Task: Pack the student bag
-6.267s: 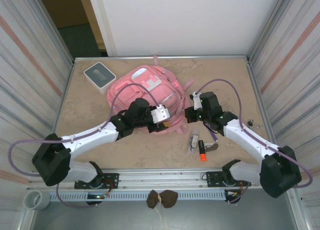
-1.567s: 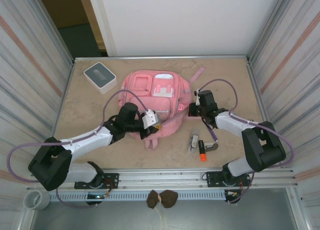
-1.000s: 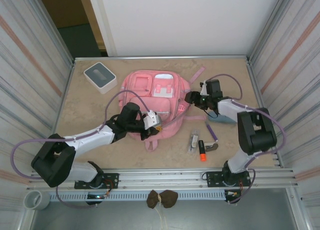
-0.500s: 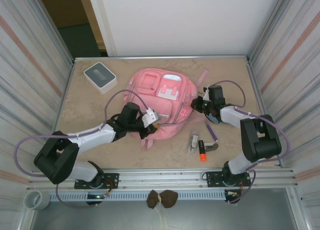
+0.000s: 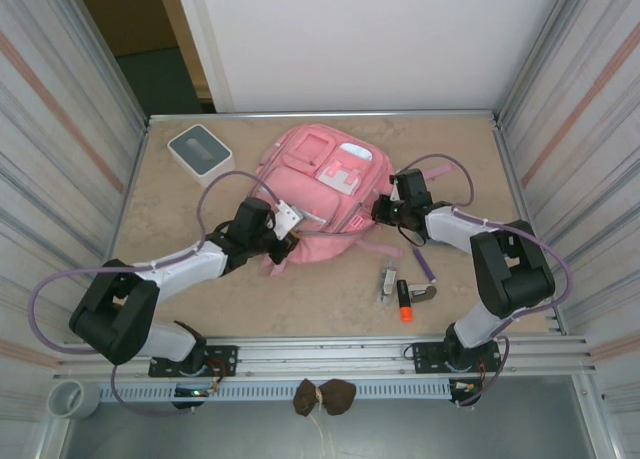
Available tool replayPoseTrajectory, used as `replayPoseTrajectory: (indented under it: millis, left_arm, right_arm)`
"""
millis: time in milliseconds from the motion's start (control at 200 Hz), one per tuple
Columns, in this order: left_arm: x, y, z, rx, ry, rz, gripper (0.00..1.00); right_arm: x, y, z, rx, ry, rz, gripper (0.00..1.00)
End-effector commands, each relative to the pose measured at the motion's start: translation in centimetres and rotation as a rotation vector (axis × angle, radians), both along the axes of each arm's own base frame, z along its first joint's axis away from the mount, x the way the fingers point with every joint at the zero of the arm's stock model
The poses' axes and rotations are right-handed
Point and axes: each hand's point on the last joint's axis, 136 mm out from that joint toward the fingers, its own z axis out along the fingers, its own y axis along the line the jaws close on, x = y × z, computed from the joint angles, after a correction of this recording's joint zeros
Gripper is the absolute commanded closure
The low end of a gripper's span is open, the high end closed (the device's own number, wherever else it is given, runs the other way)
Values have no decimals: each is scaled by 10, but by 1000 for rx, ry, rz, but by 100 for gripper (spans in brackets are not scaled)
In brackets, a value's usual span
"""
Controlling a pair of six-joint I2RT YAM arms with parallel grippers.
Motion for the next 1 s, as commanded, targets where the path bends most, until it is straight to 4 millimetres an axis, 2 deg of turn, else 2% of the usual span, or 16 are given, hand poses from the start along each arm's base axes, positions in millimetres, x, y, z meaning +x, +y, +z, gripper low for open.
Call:
replayPoseTrajectory:
  millis: [0,145,250,391,506,641,726,827,922,997]
  left_arm:
    - [33,18,23,-23,-75,172,93]
    - [44,26,26,-43,-62,228,93]
    - [56,29,27,-44,-50,256,93]
    - [85,33,31,-41,-35,308,89]
    - [110,46,35,-18,-30,393,83]
    - [126,74,48,-2,-53,527,70]
    - [123,91,60,1,-68,605,60]
    - [105,99,72,-54,-42,666,52]
    - [83,91,80,-160,-7,704,42]
    - [66,71,83,-220,17,693,35]
  right_arm:
    - [-20,22,-8,8,61,148,92]
    - [-29,43,-3,70,77,223,95]
    - [-37,44,1,80,82,189,95]
    - [-42,46,13,126,62,114,95]
    - [-48,67,19,154,55,115,92]
    - [-64,90,18,161,83,180,81]
    - [-73,92,23,145,78,232,70]
    - [-75,71,32,69,44,244,61]
    - [-66,40,34,57,50,177,56]
    - [-55,20,35,78,42,107,53]
